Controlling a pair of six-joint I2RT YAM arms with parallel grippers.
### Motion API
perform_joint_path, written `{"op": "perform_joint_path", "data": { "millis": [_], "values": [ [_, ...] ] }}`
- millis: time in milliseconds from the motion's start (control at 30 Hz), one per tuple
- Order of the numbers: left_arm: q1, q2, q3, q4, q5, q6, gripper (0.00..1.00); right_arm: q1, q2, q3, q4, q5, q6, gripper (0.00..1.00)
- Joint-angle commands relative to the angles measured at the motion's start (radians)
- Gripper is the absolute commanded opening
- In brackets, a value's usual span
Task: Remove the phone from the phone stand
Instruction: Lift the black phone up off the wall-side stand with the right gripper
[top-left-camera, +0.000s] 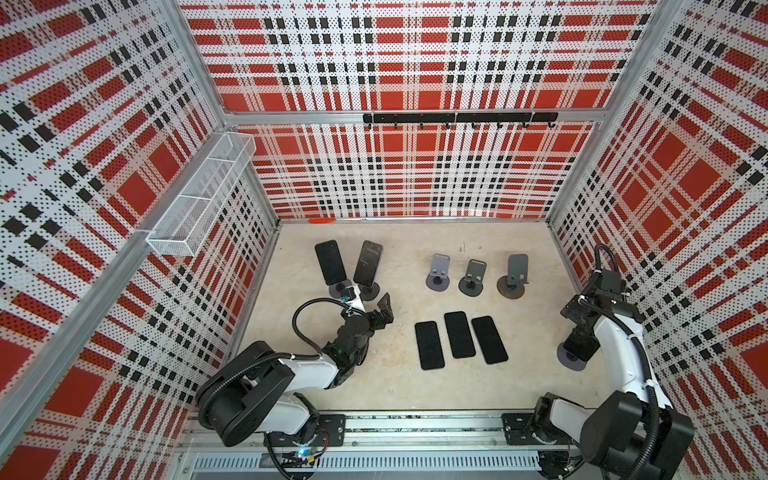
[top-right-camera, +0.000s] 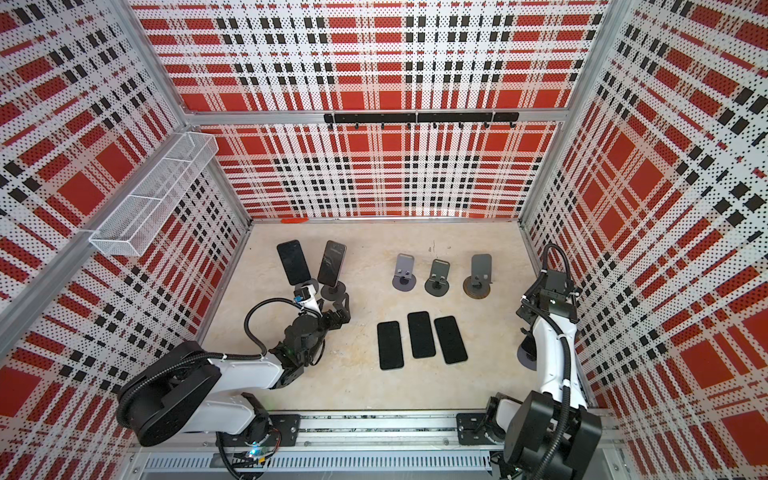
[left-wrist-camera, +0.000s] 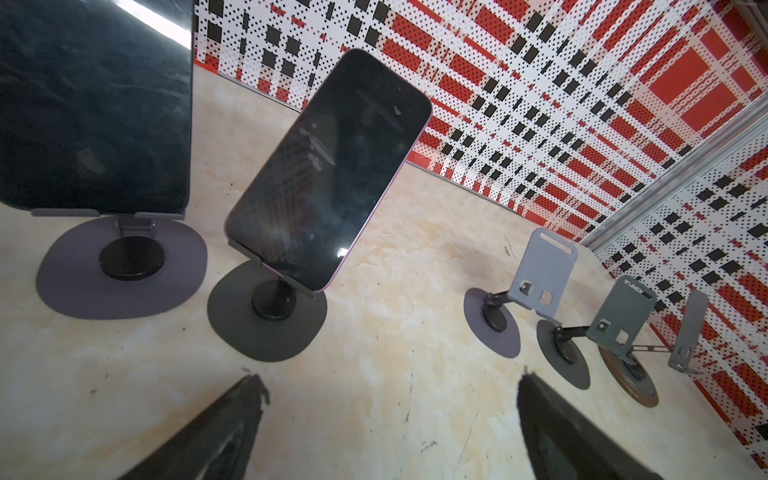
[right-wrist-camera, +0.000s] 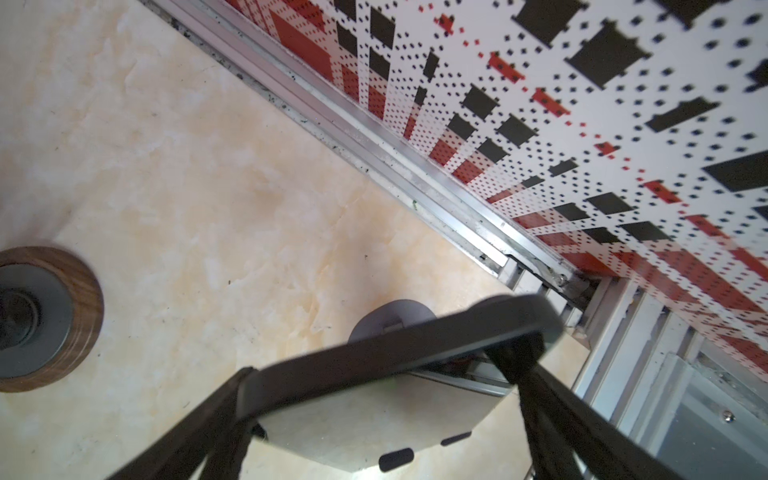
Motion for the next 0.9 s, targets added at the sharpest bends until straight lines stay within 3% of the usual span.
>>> {"op": "perform_joint_path", "data": {
  "millis": [0, 400, 867],
  "values": [
    [0.0, -0.003, 0.015, 0.023, 0.004, -0.002, 0.98, -0.011, -0.024, -0.008, 0.017, 0.06, -0.023, 1.0],
    [-0.01, 0.008, 0.018, 0.029, 0.006, -0.007, 0.98, -0.011, -0.215, -0.155, 0.26, 0.006, -0.142, 1.0],
    [-0.016, 0.03, 0.028, 0.039, 0.027, -0.004, 0.98, -0.011, -0.117, -0.182, 0.335, 0.026, -0.154, 1.0]
  ]
}}
